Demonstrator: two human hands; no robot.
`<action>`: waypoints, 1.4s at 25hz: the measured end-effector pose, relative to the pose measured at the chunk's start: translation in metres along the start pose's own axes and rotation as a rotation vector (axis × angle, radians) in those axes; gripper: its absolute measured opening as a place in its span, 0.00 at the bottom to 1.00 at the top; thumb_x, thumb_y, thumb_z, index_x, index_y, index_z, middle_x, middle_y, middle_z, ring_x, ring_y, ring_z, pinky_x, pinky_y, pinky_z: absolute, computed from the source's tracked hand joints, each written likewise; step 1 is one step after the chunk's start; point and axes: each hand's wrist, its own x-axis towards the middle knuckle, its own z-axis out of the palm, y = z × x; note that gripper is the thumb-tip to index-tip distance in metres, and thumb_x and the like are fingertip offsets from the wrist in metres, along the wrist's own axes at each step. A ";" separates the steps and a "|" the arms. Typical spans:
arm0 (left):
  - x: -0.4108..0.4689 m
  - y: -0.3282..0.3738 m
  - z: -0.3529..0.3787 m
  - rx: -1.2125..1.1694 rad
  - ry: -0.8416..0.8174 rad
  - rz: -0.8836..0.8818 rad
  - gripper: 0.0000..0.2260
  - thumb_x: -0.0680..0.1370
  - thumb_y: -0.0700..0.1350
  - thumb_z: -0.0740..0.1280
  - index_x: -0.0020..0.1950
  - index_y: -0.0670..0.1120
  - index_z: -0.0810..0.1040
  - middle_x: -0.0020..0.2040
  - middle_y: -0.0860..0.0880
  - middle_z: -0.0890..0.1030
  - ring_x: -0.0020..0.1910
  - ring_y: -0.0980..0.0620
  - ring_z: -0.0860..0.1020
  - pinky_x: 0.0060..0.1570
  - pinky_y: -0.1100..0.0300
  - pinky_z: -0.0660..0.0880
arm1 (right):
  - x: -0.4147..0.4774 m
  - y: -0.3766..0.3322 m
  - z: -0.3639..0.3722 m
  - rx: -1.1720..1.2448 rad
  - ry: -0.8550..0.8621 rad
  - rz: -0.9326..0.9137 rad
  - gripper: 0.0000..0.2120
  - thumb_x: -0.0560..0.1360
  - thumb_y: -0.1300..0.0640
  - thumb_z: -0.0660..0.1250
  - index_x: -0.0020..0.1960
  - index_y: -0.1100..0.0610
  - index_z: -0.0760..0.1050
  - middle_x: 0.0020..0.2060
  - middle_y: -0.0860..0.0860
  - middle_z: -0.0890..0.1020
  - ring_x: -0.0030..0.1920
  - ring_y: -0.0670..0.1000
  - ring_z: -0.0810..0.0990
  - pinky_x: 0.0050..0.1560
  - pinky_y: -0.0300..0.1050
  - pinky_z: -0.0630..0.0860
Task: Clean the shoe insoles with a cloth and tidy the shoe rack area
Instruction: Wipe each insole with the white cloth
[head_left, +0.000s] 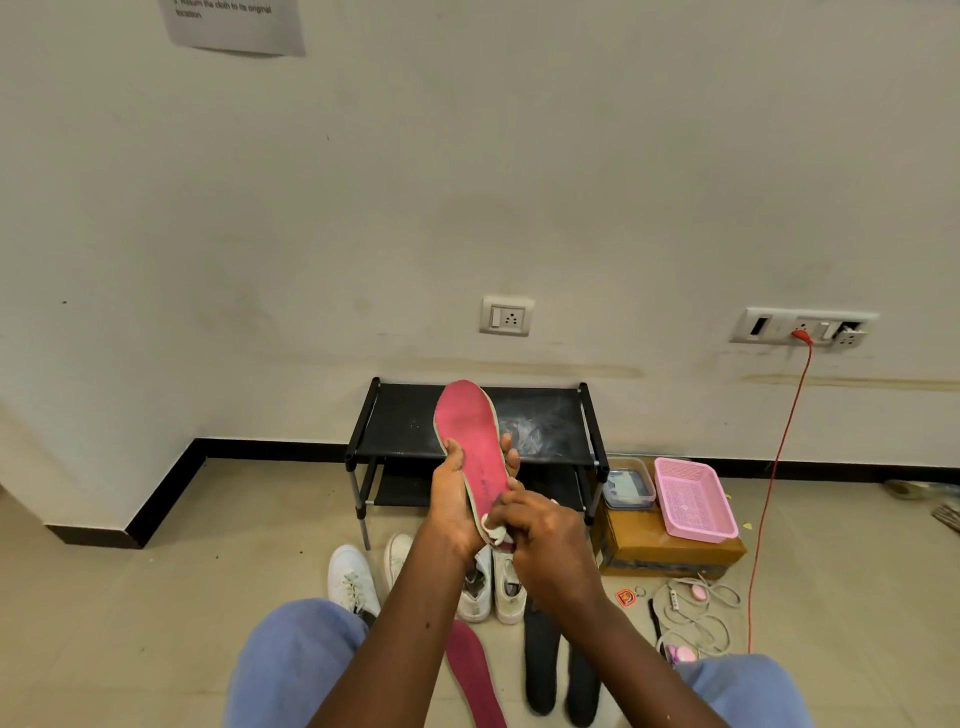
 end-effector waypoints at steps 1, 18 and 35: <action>0.000 -0.001 0.001 0.002 0.015 -0.003 0.29 0.79 0.64 0.51 0.54 0.39 0.76 0.41 0.44 0.81 0.35 0.50 0.81 0.35 0.60 0.77 | 0.004 0.002 0.000 -0.051 0.002 -0.032 0.08 0.60 0.66 0.68 0.36 0.58 0.82 0.35 0.50 0.83 0.36 0.46 0.82 0.38 0.38 0.80; 0.004 -0.009 0.005 -0.031 0.000 0.078 0.29 0.78 0.64 0.53 0.54 0.40 0.76 0.42 0.45 0.82 0.40 0.49 0.82 0.46 0.50 0.79 | 0.007 -0.019 -0.023 0.032 -0.130 0.298 0.12 0.74 0.68 0.63 0.51 0.60 0.82 0.47 0.54 0.84 0.45 0.46 0.81 0.44 0.22 0.71; 0.003 -0.009 0.001 -0.014 -0.023 0.042 0.32 0.76 0.67 0.53 0.52 0.39 0.76 0.41 0.43 0.82 0.39 0.48 0.83 0.44 0.50 0.81 | 0.012 -0.015 -0.028 0.070 -0.242 0.123 0.10 0.72 0.64 0.69 0.53 0.60 0.81 0.49 0.54 0.84 0.49 0.47 0.81 0.55 0.31 0.74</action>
